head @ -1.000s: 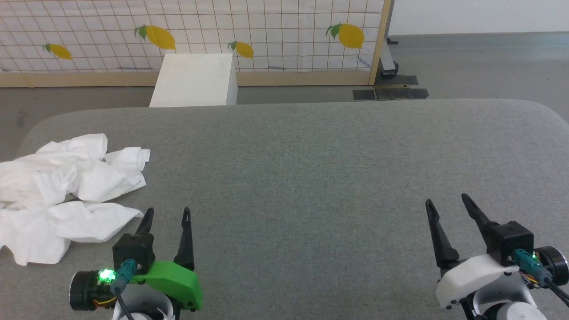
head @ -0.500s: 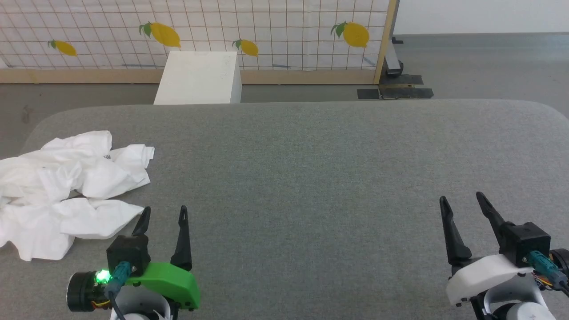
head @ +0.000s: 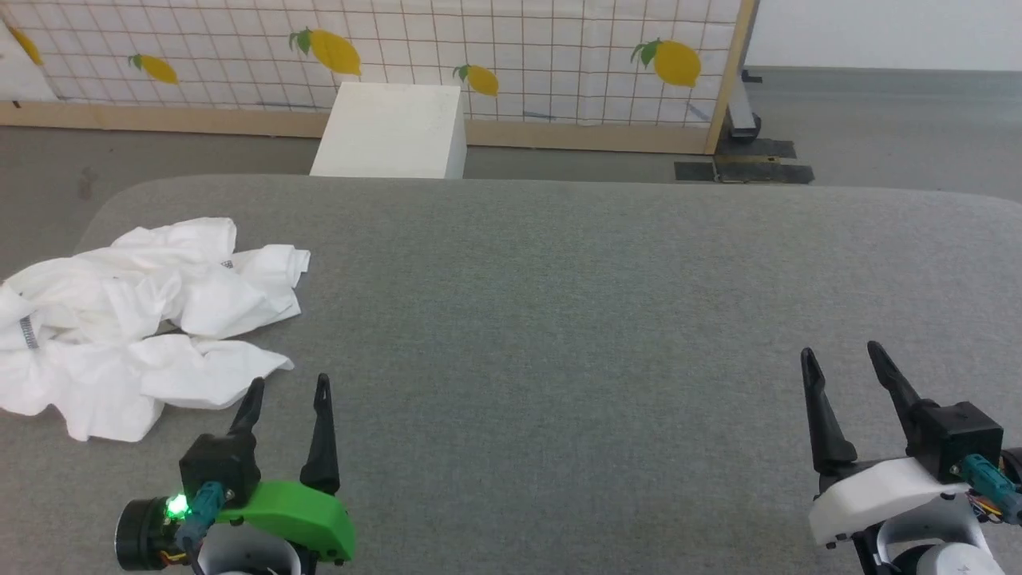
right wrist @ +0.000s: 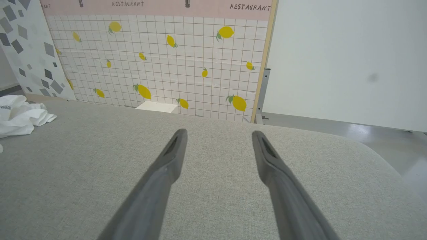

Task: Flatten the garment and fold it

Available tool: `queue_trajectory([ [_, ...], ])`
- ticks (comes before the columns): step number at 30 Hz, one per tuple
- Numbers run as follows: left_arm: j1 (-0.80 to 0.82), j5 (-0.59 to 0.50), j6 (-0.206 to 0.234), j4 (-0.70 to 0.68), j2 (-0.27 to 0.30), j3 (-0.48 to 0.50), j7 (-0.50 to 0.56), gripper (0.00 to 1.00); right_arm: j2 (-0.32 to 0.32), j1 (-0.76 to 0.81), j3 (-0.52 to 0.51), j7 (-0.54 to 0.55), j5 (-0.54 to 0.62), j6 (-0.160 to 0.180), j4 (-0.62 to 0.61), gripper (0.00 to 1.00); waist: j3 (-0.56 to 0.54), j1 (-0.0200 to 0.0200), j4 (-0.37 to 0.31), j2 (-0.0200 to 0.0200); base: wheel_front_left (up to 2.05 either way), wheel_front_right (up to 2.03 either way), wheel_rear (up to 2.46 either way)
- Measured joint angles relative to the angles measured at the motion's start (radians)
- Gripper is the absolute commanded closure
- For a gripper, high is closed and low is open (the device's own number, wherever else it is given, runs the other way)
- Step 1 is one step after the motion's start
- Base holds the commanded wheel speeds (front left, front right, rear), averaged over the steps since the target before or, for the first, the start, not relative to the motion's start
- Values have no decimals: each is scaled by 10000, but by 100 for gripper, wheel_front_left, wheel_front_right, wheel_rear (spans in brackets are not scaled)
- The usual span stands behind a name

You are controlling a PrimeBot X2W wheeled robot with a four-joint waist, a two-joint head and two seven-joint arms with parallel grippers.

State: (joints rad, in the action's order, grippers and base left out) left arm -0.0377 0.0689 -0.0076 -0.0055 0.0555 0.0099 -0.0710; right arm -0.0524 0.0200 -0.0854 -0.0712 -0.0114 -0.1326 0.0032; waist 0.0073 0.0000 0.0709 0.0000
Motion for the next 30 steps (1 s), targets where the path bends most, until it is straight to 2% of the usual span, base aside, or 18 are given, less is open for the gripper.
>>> queue_trajectory([
  [15,-90,359,92,4,0,-21,-290,0,0,-1,151,-303,48,0,31,0,93,0,950,0,0,0,0],
  [30,-255,723,178,33,0,-73,-631,0,0,-1,384,-619,111,0,163,0,161,1,2215,0,0,0,0],
])
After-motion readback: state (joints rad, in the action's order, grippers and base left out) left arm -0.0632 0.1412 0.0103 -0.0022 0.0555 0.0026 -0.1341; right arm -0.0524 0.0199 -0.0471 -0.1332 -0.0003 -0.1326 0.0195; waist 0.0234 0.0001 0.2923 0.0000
